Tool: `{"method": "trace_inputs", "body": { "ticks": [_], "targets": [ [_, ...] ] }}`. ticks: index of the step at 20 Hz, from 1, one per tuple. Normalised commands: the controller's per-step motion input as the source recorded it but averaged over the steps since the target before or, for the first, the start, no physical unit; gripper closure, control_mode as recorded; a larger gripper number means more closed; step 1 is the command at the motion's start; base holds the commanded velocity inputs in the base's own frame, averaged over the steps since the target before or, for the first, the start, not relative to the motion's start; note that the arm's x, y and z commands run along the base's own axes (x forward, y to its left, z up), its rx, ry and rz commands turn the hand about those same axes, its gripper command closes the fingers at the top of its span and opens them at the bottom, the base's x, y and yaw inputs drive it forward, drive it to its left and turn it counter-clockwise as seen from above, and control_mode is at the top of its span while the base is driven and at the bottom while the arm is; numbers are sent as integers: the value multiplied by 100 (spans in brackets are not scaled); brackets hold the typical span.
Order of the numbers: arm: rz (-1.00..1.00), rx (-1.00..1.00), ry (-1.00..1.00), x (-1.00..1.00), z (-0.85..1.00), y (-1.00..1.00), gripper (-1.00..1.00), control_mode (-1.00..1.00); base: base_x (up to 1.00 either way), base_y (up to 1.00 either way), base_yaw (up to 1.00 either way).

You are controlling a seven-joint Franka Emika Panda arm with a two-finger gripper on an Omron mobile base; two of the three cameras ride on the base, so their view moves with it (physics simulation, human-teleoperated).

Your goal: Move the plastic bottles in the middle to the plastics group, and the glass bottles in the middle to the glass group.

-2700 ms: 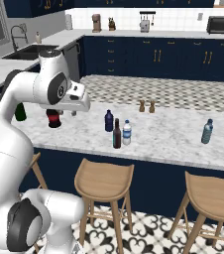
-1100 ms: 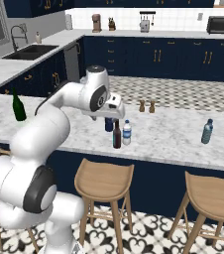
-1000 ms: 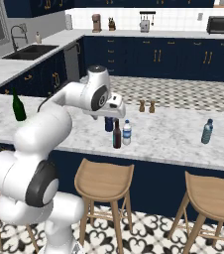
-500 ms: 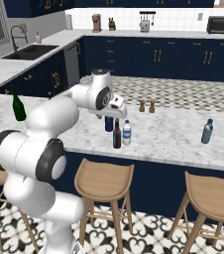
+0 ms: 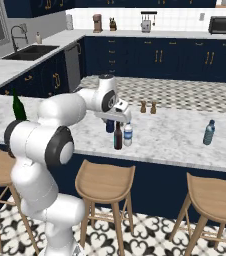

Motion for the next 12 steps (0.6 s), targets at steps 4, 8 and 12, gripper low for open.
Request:
{"method": "trace_inputs", "body": {
  "ticks": [4,8,12],
  "targets": [
    [-5,0,14,43,-15,-5,-100,-100,0,0,0],
    [-7,0,10,46,-19,0,-100,-100,0,0,0],
    [-5,0,1,40,-14,0,-100,-100,0,0,0]
  ]
}}
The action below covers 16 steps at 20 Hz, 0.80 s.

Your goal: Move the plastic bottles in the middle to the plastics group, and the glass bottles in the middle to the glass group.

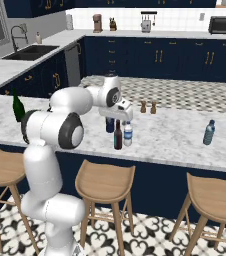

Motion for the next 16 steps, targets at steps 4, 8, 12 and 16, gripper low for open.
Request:
{"method": "trace_inputs", "body": {
  "ticks": [4,8,12,16],
  "targets": [
    [-3,0,0,29,-21,-1,-100,-100,0,0,0],
    [-2,0,0,11,-19,-7,-100,-100,0,0,0],
    [-1,1,0,-12,-3,-6,-100,-100,0,0,0],
    [-4,0,0,-11,0,-8,-100,-100,0,0,0]
  ]
}}
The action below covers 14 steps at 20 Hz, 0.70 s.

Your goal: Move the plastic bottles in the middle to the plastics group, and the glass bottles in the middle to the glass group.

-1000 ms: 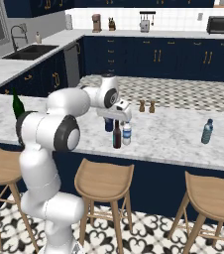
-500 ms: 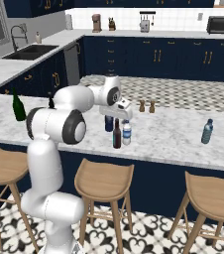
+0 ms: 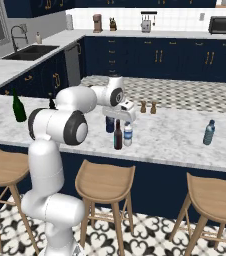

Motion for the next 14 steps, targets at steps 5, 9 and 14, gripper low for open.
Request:
{"method": "trace_inputs", "body": {
  "ticks": [5,9,14],
  "targets": [
    [-10,0,0,-1,-7,8,-100,-100,0,0,0],
    [-11,0,0,0,-7,23,-100,-100,0,0,0],
    [-11,0,0,1,-3,5,-100,-100,0,0,0]
  ]
}}
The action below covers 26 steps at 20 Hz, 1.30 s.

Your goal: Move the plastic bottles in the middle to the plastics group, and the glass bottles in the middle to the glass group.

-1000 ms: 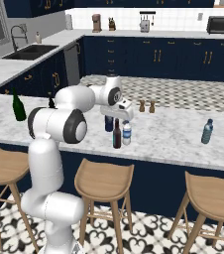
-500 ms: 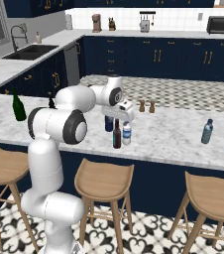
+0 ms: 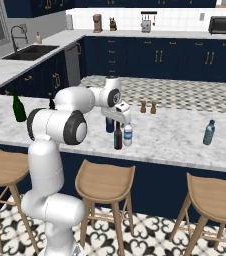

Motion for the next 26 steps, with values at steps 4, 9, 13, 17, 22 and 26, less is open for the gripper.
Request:
{"method": "trace_inputs", "body": {
  "ticks": [4,9,13,17,22,26],
  "targets": [
    [-13,-2,0,2,-3,-4,-100,-100,0,0,0],
    [-13,0,0,0,-1,-6,-100,-100,0,0,0],
    [-11,0,0,0,0,-3,-100,-100,0,0,0],
    [-7,0,0,0,0,0,-100,-100,0,0,0],
    [-2,0,0,0,5,0,-100,-100,0,0,0],
    [0,0,0,0,4,-5,-100,-100,0,0,0]
  ]
}}
